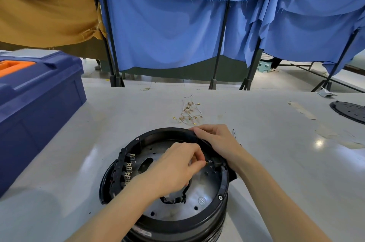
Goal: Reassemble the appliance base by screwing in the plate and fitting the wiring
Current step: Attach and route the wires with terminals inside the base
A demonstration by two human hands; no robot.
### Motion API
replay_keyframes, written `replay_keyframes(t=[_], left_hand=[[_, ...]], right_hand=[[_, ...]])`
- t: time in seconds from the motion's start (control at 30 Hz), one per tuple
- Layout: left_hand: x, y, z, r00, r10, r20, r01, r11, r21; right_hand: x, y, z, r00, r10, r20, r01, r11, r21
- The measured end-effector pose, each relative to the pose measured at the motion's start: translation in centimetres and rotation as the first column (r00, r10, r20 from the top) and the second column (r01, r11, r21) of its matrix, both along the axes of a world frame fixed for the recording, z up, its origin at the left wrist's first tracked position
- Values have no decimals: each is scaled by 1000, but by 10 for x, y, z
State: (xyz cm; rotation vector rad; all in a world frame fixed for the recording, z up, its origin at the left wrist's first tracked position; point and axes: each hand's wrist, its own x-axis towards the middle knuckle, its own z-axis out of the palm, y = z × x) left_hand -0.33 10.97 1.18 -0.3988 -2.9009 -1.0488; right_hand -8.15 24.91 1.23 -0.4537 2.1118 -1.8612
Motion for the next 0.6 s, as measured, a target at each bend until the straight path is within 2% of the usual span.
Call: replay_keyframes(t=[0.2,0.6], left_hand=[[4,2,2,998,-6,-65,7,1000,18],[5,2,1,996,-38,-82,41,999,31]], right_hand=[[1,0,-1,1000,0,26,1,999,-41],[1,0,-2,999,-16,52,18,999,-51]])
